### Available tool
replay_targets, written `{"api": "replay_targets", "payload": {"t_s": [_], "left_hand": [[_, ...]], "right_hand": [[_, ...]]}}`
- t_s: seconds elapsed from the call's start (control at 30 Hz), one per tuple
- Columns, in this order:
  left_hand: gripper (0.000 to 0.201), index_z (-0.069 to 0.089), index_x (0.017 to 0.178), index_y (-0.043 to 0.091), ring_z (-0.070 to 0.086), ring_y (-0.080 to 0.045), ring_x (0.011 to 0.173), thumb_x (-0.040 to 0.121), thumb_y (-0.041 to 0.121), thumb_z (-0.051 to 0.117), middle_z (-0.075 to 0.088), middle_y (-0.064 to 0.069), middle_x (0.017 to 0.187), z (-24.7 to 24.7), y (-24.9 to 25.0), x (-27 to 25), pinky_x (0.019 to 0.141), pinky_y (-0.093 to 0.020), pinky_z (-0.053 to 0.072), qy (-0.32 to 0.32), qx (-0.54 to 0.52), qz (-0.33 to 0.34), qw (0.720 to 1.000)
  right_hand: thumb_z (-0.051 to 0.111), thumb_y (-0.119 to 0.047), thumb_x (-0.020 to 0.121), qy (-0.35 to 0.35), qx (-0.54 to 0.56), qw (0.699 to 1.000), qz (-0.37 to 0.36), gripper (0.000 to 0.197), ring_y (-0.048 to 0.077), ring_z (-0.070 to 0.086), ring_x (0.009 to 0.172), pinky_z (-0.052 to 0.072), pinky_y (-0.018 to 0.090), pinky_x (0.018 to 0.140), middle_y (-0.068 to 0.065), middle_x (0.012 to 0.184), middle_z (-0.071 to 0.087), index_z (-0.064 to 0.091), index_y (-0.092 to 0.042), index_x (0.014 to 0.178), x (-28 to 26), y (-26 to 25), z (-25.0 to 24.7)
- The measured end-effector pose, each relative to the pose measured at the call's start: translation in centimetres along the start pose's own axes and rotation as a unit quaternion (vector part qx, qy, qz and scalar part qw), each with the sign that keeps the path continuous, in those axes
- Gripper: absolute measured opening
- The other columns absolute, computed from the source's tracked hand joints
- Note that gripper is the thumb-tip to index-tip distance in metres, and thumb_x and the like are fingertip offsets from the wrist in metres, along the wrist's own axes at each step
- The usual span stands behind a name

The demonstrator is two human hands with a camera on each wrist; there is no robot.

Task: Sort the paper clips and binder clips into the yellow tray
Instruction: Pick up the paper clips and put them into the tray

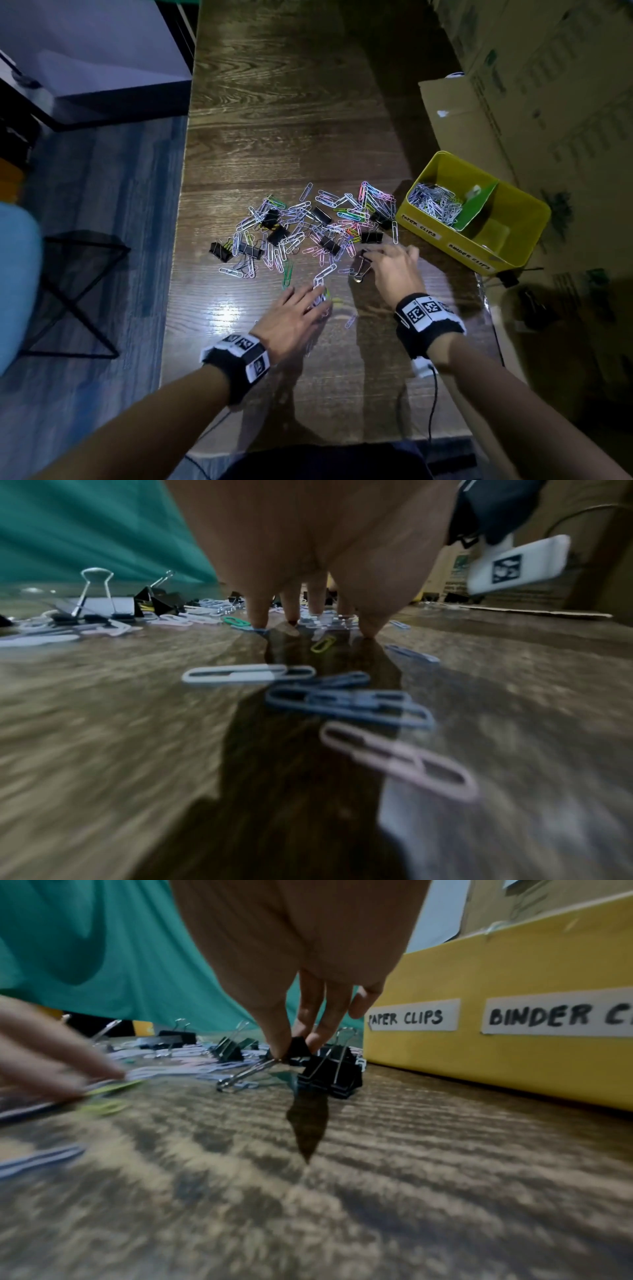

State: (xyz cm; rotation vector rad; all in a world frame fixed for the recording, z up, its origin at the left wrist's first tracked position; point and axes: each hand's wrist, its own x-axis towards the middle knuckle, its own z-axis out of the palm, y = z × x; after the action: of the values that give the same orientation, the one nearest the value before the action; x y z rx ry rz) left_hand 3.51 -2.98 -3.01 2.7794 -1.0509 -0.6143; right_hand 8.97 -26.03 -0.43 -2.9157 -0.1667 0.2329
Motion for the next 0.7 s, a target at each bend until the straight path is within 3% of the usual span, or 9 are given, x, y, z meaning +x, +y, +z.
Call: {"api": "replay_targets", "payload": {"t_s": [0.1, 0.13, 0.2, 0.3, 0.43, 0.5, 0.6, 0.7], "left_hand": [[0.043, 0.038, 0.132, 0.025, 0.039, -0.028, 0.132, 0.091, 0.038, 0.034, 0.043, -0.009, 0.143, 0.4, -0.1, -0.8, 0.109, -0.050, 0.027, 0.053, 0.013, 0.038, 0.998], [0.044, 0.037, 0.133, 0.026, 0.036, -0.027, 0.134, 0.092, 0.039, 0.037, 0.039, -0.008, 0.145, 0.0, 0.1, -0.1, 0.110, -0.049, 0.027, 0.058, 0.008, 0.044, 0.997], [0.052, 0.026, 0.142, 0.026, 0.017, -0.024, 0.142, 0.094, 0.043, 0.036, 0.020, -0.006, 0.154, -1.2, 1.3, 2.4, 0.115, -0.049, 0.014, 0.044, -0.009, 0.031, 0.999], [0.062, 0.005, 0.148, 0.024, -0.010, -0.019, 0.143, 0.096, 0.049, 0.027, -0.009, -0.001, 0.157, -2.2, 2.7, 6.0, 0.115, -0.050, -0.003, -0.038, -0.023, -0.012, 0.999], [0.061, 0.000, 0.148, 0.019, -0.013, -0.016, 0.143, 0.098, 0.045, 0.021, -0.009, 0.000, 0.157, -1.5, 3.0, 5.8, 0.115, -0.052, -0.004, -0.088, -0.006, 0.004, 0.996], [0.058, 0.001, 0.148, 0.017, -0.011, -0.015, 0.143, 0.099, 0.042, 0.020, -0.006, 0.001, 0.157, -0.8, 2.4, 3.7, 0.116, -0.049, -0.005, -0.090, -0.006, 0.024, 0.996], [0.054, 0.019, 0.147, 0.016, 0.006, -0.018, 0.144, 0.098, 0.038, 0.025, 0.014, -0.002, 0.156, 0.4, 0.8, 0.0, 0.116, -0.050, 0.007, -0.041, -0.009, 0.088, 0.995], [0.049, 0.034, 0.141, 0.022, 0.024, -0.017, 0.140, 0.092, 0.028, 0.034, 0.030, -0.002, 0.151, 0.8, -1.6, -3.3, 0.115, -0.044, 0.019, 0.024, -0.055, 0.108, 0.992]], "right_hand": [[0.056, 0.002, 0.085, 0.025, 0.007, 0.999, 0.038, 0.037, 0.029, 0.053, 0.110, 0.027, 0.041, 0.095, 0.012, 0.123, 0.061, 0.064, -0.014, 0.118, 0.5, 0.8, -0.2], [0.056, 0.001, 0.086, 0.026, 0.009, 0.998, 0.050, 0.036, 0.029, 0.053, 0.110, 0.027, 0.040, 0.095, 0.012, 0.124, 0.060, 0.064, -0.014, 0.118, 0.6, 1.0, -0.2], [0.055, -0.003, 0.088, 0.027, 0.015, 0.997, 0.066, 0.034, 0.028, 0.051, 0.112, 0.027, 0.041, 0.096, 0.011, 0.124, 0.059, 0.062, -0.014, 0.120, 0.7, 1.3, -0.2], [0.056, -0.002, 0.087, 0.048, 0.010, 0.997, 0.053, 0.036, 0.030, 0.049, 0.114, 0.029, 0.044, 0.096, 0.012, 0.124, 0.057, 0.061, -0.013, 0.121, 0.3, 1.2, -0.4], [0.056, -0.002, 0.086, 0.085, 0.048, 0.995, 0.021, 0.032, 0.029, 0.050, 0.115, 0.035, 0.046, 0.100, 0.013, 0.123, 0.057, 0.064, -0.011, 0.116, -1.0, 0.7, -1.1], [0.059, -0.006, 0.086, 0.089, 0.094, 0.991, -0.043, 0.027, 0.027, 0.054, 0.110, 0.043, 0.046, 0.098, 0.010, 0.118, 0.059, 0.066, -0.011, 0.111, -2.2, 0.0, -1.0], [0.060, -0.019, 0.086, 0.010, 0.110, 0.977, -0.182, 0.025, 0.022, 0.056, 0.098, 0.052, 0.041, 0.084, 0.005, 0.109, 0.060, 0.065, -0.016, 0.110, -4.3, -1.7, 0.7], [0.056, -0.039, 0.089, -0.177, 0.075, 0.962, -0.194, 0.043, 0.019, 0.048, 0.111, 0.047, 0.039, 0.093, 0.001, 0.121, 0.051, 0.049, -0.025, 0.130, -5.6, -3.1, 2.7]]}}
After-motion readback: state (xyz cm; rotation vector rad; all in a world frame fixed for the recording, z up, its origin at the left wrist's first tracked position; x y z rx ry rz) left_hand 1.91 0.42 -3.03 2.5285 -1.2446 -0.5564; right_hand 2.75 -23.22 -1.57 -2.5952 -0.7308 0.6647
